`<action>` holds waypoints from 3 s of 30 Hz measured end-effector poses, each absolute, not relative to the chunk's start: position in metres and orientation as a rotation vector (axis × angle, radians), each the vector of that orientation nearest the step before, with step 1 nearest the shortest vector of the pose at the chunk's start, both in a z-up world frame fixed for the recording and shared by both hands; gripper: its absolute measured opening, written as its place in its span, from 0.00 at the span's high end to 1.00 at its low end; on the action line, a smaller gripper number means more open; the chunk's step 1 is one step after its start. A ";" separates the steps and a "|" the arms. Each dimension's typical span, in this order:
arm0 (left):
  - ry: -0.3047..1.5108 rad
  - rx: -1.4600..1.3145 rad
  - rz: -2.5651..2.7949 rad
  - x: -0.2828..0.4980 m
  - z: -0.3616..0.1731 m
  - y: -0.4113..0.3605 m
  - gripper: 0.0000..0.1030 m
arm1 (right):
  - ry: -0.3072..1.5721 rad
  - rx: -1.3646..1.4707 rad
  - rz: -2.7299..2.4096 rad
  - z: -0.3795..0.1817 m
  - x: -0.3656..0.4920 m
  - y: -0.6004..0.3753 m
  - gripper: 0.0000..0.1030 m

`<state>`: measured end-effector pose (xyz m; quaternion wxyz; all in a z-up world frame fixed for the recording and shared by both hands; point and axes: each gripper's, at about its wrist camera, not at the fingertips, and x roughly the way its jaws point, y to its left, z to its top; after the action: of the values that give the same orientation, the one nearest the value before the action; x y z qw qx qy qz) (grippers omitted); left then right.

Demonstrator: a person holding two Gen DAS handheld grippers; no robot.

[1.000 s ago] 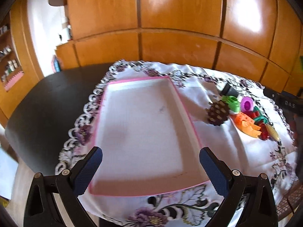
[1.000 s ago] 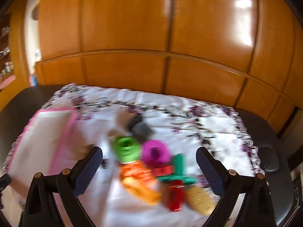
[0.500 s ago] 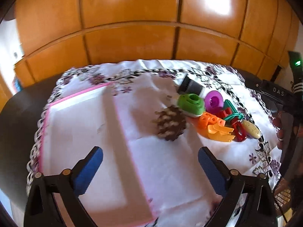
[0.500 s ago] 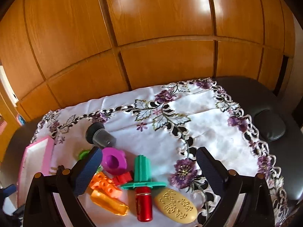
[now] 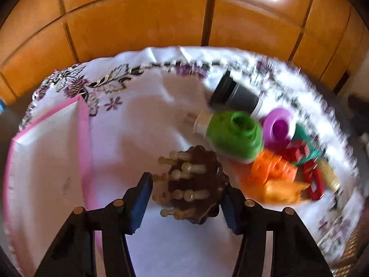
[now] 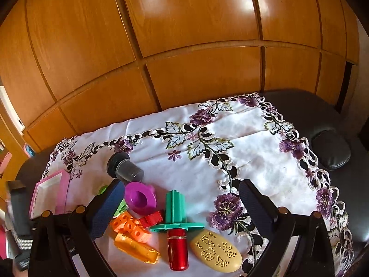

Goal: Organize rigid objects
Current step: 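Move the left gripper onto the brown pegged toy and close it, then lift the brown pegged toy with the left gripper while the right grasps the black-lidded cup, then lower the brown pegged toy into the tray and open the left gripper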

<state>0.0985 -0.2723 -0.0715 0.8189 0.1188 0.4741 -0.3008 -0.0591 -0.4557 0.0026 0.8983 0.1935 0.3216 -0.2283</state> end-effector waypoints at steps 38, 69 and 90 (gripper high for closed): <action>0.878 0.066 -0.705 0.012 -0.012 -0.147 0.46 | 0.858 0.137 -0.277 -0.011 0.018 -0.403 0.32; 0.980 0.012 -0.424 0.195 -0.046 -0.058 0.46 | 1.152 -0.155 -0.184 -0.071 0.135 -0.375 0.57; 0.844 -0.005 -0.277 0.148 -0.023 -0.035 0.18 | 1.138 -0.199 -0.238 -0.077 0.137 -0.369 0.57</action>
<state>0.1476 -0.0353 -0.0227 0.9029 -0.0026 0.4084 -0.1340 0.1373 -0.3694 -0.0772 0.8310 -0.0938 0.5367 -0.1124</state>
